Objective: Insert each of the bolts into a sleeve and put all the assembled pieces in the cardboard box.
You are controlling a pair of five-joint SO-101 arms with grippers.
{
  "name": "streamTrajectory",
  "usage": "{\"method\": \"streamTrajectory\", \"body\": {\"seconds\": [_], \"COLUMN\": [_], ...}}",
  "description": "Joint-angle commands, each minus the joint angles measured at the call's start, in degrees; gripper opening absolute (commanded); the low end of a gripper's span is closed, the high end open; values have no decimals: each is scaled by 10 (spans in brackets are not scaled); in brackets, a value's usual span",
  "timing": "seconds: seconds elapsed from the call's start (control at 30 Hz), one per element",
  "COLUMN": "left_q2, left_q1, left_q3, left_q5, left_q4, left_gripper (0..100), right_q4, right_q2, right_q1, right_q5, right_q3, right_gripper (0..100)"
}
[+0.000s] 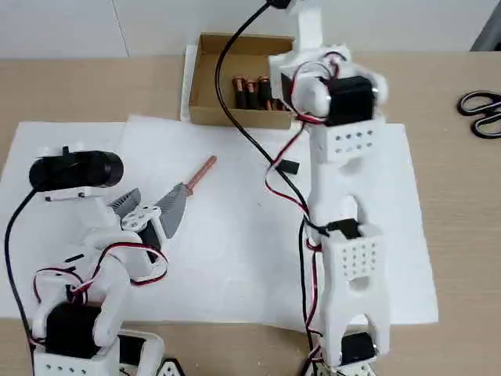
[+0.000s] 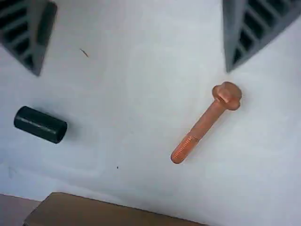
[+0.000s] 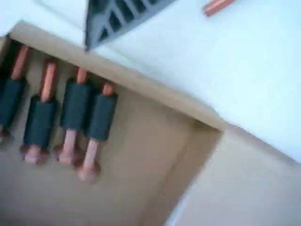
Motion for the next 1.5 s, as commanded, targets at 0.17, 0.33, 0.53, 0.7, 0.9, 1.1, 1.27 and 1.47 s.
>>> {"method": "streamTrajectory", "body": {"seconds": [0.17, 0.33, 0.53, 0.7, 0.9, 1.1, 1.27, 1.47], "left_q2": [-5, -5, -5, -5, -5, -5, -5, -5], "left_q1": [3, 2, -1, -1, -1, -1, -1, -2], "left_q3": [-30, -45, -44, -44, -44, -44, -44, -43], "left_q5": [-3, -3, -3, 24, 39, 39, 39, 39], "left_q4": [4, 28, 32, 30, 30, 30, 30, 32], "left_gripper": [237, 237, 237, 236, 236, 236, 236, 236], "right_q4": [24, 24, 11, -2, -6, -17, -20, -73], "right_q2": [-162, -301, -554, -618, -570, -450, -332, -204], "right_q1": [22, 19, 7, 8, 30, 44, 51, 53], "right_q5": [5, 6, 43, 95, 96, 128, 132, 133], "right_q3": [1, 256, 617, 716, 718, 705, 633, 567], "right_gripper": [183, 183, 185, 183, 182, 182, 182, 182]}}
